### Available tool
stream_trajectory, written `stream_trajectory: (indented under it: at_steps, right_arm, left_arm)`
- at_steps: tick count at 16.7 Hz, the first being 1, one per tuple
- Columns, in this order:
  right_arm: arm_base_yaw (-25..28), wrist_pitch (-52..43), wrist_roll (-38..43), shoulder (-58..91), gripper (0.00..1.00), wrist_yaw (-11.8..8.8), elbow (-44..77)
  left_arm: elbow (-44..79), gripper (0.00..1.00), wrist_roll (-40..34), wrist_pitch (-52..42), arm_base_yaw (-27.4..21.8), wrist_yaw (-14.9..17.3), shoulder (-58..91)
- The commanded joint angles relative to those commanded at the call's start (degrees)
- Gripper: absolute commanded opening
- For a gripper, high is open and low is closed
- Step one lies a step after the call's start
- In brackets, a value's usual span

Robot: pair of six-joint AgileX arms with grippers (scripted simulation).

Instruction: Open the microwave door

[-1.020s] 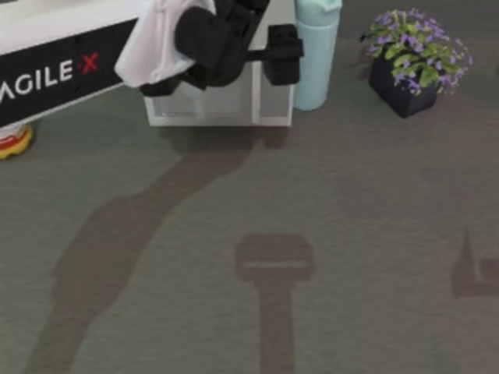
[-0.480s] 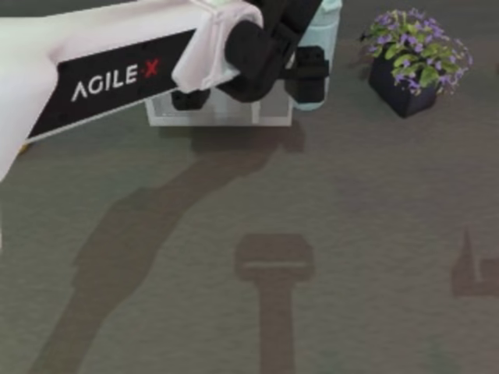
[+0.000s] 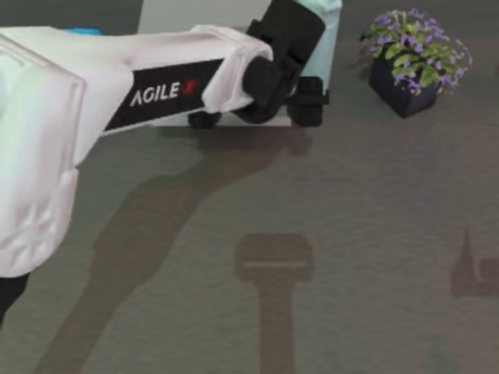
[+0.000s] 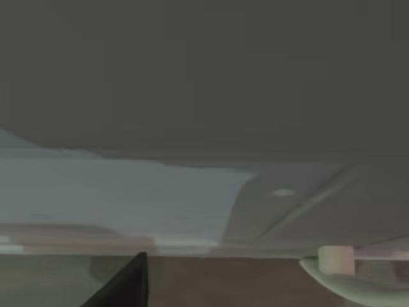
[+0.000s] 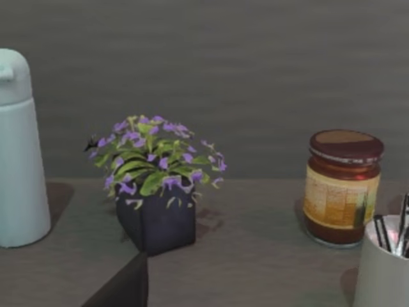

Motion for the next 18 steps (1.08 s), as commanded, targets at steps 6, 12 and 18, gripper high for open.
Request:
stream_trajectory:
  at_steps: [6,12,18]
  right_arm:
    - [0.0,0.0,0.0,0.0,1.0,0.0,0.0]
    - [0.0,0.0,0.0,0.0,1.0,0.0,0.0]
    - [0.0,0.0,0.0,0.0,1.0,0.0,0.0]
  left_arm:
    - [0.28,0.85,0.2,0.45,0.23,0.14,0.52]
    - [0.28,0.4,0.2,0.45,0.23,0.14,0.52]
    - [0.28,0.0,0.2,0.45,0.23,0.14,0.52]
